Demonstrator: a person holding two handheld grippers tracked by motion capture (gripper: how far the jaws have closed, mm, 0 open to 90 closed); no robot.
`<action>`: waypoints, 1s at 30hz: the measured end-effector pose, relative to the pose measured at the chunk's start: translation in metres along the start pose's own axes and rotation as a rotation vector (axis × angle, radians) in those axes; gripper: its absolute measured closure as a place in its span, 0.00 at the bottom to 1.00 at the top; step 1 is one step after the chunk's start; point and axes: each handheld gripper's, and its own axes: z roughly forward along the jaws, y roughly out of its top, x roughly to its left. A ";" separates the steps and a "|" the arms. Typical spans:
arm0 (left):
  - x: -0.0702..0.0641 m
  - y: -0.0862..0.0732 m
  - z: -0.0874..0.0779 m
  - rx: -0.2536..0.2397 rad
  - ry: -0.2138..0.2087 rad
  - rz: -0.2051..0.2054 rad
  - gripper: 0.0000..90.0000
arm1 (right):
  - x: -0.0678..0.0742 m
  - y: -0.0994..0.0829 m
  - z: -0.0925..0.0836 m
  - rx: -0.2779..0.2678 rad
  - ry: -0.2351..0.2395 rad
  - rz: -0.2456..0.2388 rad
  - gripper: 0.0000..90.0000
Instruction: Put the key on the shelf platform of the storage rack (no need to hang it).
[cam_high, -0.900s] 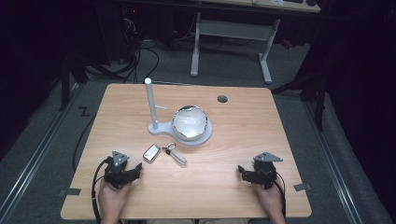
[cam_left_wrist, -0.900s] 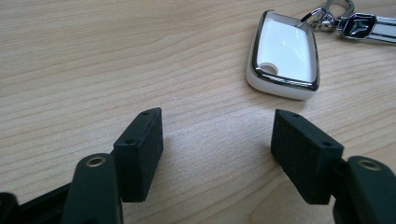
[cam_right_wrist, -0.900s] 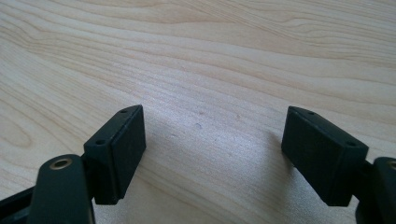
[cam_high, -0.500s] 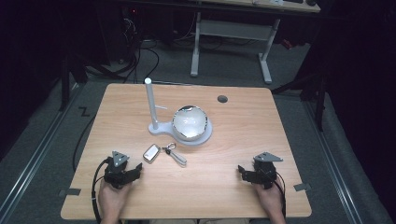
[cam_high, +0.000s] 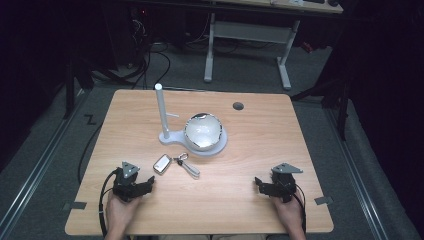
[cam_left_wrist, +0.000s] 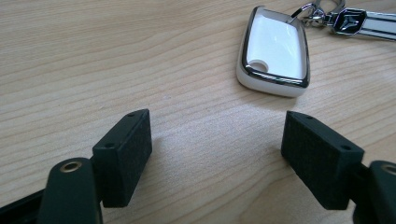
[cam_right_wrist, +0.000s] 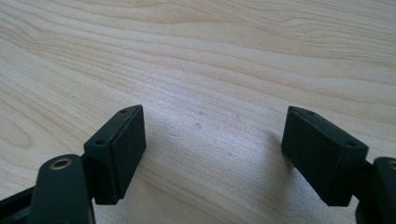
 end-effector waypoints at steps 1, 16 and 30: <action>0.000 0.000 0.000 0.000 0.000 0.000 0.28 | 0.000 0.000 0.000 0.000 0.000 0.000 0.25; -0.004 0.001 -0.007 0.023 -0.004 -0.020 0.29 | 0.000 0.000 0.000 0.000 0.001 0.000 0.25; -0.020 -0.008 -0.015 0.053 -0.051 -0.001 0.28 | 0.000 0.000 0.000 0.000 0.001 -0.001 0.25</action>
